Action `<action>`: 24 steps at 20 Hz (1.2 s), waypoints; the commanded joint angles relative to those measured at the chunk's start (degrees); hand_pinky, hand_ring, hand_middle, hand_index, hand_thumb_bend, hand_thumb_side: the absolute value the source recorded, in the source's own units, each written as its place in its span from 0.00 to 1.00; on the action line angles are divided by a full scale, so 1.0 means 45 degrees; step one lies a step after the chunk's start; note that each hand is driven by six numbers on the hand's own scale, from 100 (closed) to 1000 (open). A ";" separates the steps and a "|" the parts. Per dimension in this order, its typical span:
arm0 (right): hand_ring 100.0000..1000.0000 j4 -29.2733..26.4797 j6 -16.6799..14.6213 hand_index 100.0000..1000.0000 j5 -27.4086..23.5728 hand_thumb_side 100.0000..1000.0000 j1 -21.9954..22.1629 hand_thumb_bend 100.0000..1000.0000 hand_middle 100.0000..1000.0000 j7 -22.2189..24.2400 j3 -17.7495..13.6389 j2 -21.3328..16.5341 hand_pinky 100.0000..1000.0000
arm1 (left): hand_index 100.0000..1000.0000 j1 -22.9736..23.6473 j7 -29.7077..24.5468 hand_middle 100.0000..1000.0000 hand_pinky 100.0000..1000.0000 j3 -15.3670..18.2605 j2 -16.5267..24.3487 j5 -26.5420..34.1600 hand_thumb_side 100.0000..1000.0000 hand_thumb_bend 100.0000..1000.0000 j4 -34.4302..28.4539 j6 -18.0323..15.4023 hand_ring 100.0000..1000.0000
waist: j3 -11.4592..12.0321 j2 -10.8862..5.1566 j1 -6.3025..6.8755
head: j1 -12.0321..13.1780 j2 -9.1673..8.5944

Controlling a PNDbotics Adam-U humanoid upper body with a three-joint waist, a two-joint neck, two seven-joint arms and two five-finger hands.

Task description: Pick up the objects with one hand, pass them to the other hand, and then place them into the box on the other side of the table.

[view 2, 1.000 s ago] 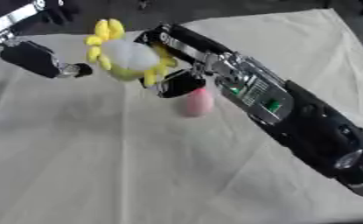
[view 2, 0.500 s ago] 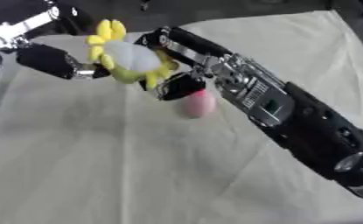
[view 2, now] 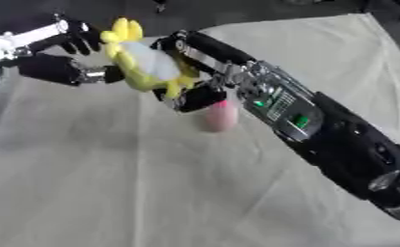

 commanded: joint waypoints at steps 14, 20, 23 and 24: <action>0.47 -0.0120 -0.0016 0.52 0.0197 0.00 -0.0082 0.00 0.40 -0.0012 -0.0025 -0.0217 0.76 | 0.81 -0.0198 -0.0950 0.67 0.79 0.0136 0.0323 0.0866 0.80 0.77 -0.0592 -0.1109 0.72 | -0.0052 -0.0033 0.0054 | -0.0152 0.0009; 0.47 -0.0187 -0.0026 0.52 0.0228 0.00 -0.0087 0.00 0.41 0.0009 0.0007 -0.0180 0.76 | 0.80 -0.0241 -0.1027 0.67 0.78 0.0115 0.0186 0.1133 0.83 0.72 -0.0474 -0.0981 0.71 | -0.0082 -0.0004 0.0030 | -0.0132 -0.0021; 0.47 -0.0268 -0.0016 0.52 0.0163 0.00 -0.0133 0.00 0.41 0.0027 0.0017 -0.0164 0.76 | 0.79 -0.0289 -0.0988 0.66 0.78 0.0068 0.0012 0.1039 0.82 0.69 -0.0265 -0.0772 0.71 | -0.0095 0.0014 0.0026 | -0.0112 -0.0040; 0.47 -0.0296 -0.0006 0.52 0.0129 0.00 -0.0144 0.00 0.41 0.0041 0.0023 -0.0162 0.76 | 0.78 -0.0299 -0.0981 0.66 0.78 0.0064 -0.0055 0.0992 0.82 0.68 -0.0185 -0.0729 0.71 | -0.0099 0.0020 0.0027 | -0.0105 -0.0040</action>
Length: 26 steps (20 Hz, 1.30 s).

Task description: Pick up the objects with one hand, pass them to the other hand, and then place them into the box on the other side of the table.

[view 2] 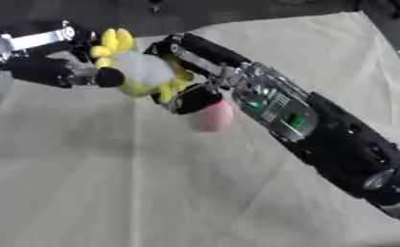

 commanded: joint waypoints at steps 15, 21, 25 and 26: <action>0.46 -0.0506 -0.0026 0.52 -0.0097 0.00 -0.0258 0.00 0.41 0.0144 -0.0030 -0.0140 0.76 | 0.70 -0.0423 -0.0415 0.60 0.77 0.0079 -0.0861 -0.0615 0.68 0.56 0.0899 -0.0073 0.68 | -0.0069 0.0066 0.0030 | 0.0113 -0.0070; 0.47 -0.0492 -0.0058 0.52 -0.0010 0.00 -0.0237 0.00 0.41 0.0217 -0.0006 -0.0124 0.76 | 0.55 -0.0393 0.0530 0.51 0.75 0.0254 -0.1033 0.0050 0.54 0.12 0.1100 0.0174 0.61 | -0.0086 0.0108 0.0036 | 0.0136 -0.0113; 0.47 -0.0492 -0.0123 0.53 0.0101 0.00 -0.0263 0.00 0.42 0.0288 0.0038 -0.0095 0.76 | 0.44 -0.0393 0.1413 0.44 0.74 0.0264 -0.1149 0.0878 0.43 0.00 0.1215 0.0512 0.57 | -0.0084 0.0135 0.0033 | 0.0200 -0.0095; 0.47 -0.0497 -0.0140 0.53 0.0131 0.00 -0.0263 0.00 0.42 0.0290 0.0047 -0.0091 0.76 | 0.42 -0.0408 0.1594 0.43 0.74 0.0250 -0.1173 0.1056 0.42 0.00 0.1209 0.0563 0.56 | -0.0082 0.0136 0.0037 | 0.0227 -0.0101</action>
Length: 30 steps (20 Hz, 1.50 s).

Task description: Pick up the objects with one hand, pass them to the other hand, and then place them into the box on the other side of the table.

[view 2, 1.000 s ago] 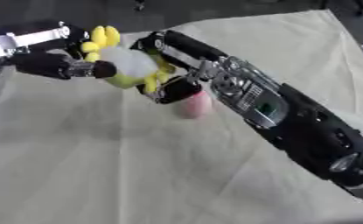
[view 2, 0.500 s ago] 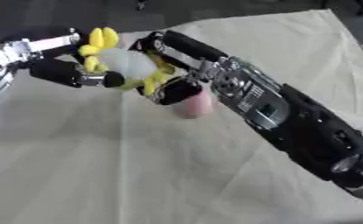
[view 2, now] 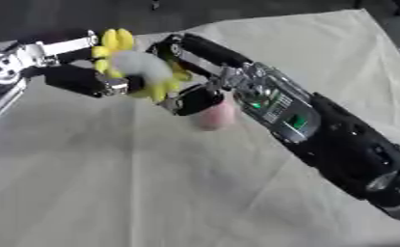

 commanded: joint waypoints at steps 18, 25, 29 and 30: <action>0.81 -0.0414 -0.0809 0.91 0.1027 0.17 -0.0260 0.10 0.77 -0.0124 -0.0164 -0.0071 0.90 | 0.25 -0.0211 0.0415 0.33 0.71 0.0163 0.0018 0.0114 0.11 0.00 0.0296 0.1043 0.52 | -0.0015 0.0035 0.0048 | 0.0143 -0.0156; 0.80 -0.0241 -0.0994 0.91 0.1371 0.00 -0.0271 0.24 0.76 -0.0078 -0.0208 -0.0012 0.90 | 0.23 -0.0171 0.0415 0.31 0.71 0.0206 0.0005 -0.0081 0.03 0.00 0.0452 0.1100 0.50 | -0.0024 0.0049 0.0064 | 0.0142 -0.0150; 0.80 -0.0241 -0.0923 0.90 0.1403 0.00 -0.0255 0.25 0.76 -0.0085 -0.0244 -0.0042 0.90 | 0.23 -0.0145 0.0409 0.30 0.71 0.0204 0.0089 -0.0193 0.02 0.00 0.0491 0.1136 0.50 | -0.0069 0.0036 0.0083 | 0.0171 -0.0153; 0.80 -0.0253 -0.0887 0.90 0.1401 0.00 -0.0248 0.25 0.76 -0.0118 -0.0250 -0.0056 0.90 | 0.23 -0.0135 0.0383 0.30 0.71 0.0206 0.0126 -0.0249 0.01 0.00 0.0510 0.1141 0.50 | -0.0078 0.0030 0.0089 | 0.0174 -0.0159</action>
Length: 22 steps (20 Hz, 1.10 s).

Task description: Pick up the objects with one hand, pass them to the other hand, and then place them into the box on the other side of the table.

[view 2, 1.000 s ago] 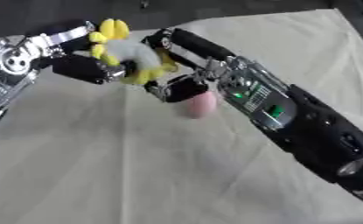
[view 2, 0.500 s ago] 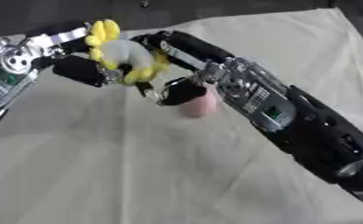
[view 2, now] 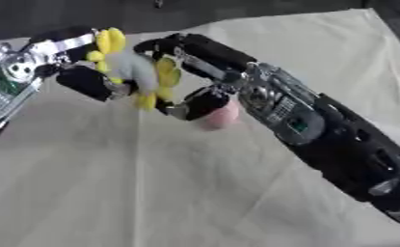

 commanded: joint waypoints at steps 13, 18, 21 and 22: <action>0.81 -0.0524 0.0257 0.90 0.0021 0.00 -0.0139 0.24 0.76 -0.0198 -0.0215 -0.0309 0.91 | 0.22 0.0068 -0.0119 0.29 0.71 0.0508 0.0957 -0.0610 0.00 0.00 0.0411 -0.0055 0.50 | -0.0098 -0.0082 0.0134 | 0.0030 -0.0130; 0.80 -0.0599 0.0400 0.90 -0.0042 0.00 -0.0074 0.14 0.76 -0.0278 -0.0235 -0.0354 0.90 | 0.23 0.0125 0.0011 0.29 0.71 0.0785 0.1499 -0.0571 0.00 0.00 0.0382 -0.0034 0.50 | -0.0112 -0.0084 0.0158 | -0.0001 -0.0086; 0.80 -0.0636 0.0730 0.88 -0.0427 0.00 0.0004 0.00 0.76 -0.0568 -0.0233 -0.0368 0.88 | 0.23 0.0154 0.0176 0.29 0.71 0.1020 0.2012 -0.0515 0.00 0.01 0.0312 0.0016 0.50 | -0.0110 -0.0094 0.0185 | -0.0004 -0.0030; 0.80 -0.0655 0.0852 0.88 -0.0616 0.00 0.0023 0.00 0.76 -0.0669 -0.0232 -0.0386 0.88 | 0.23 0.0169 0.0231 0.29 0.71 0.1102 0.2205 -0.0503 0.00 0.02 0.0282 0.0028 0.50 | -0.0111 -0.0099 0.0194 | -0.0005 -0.0020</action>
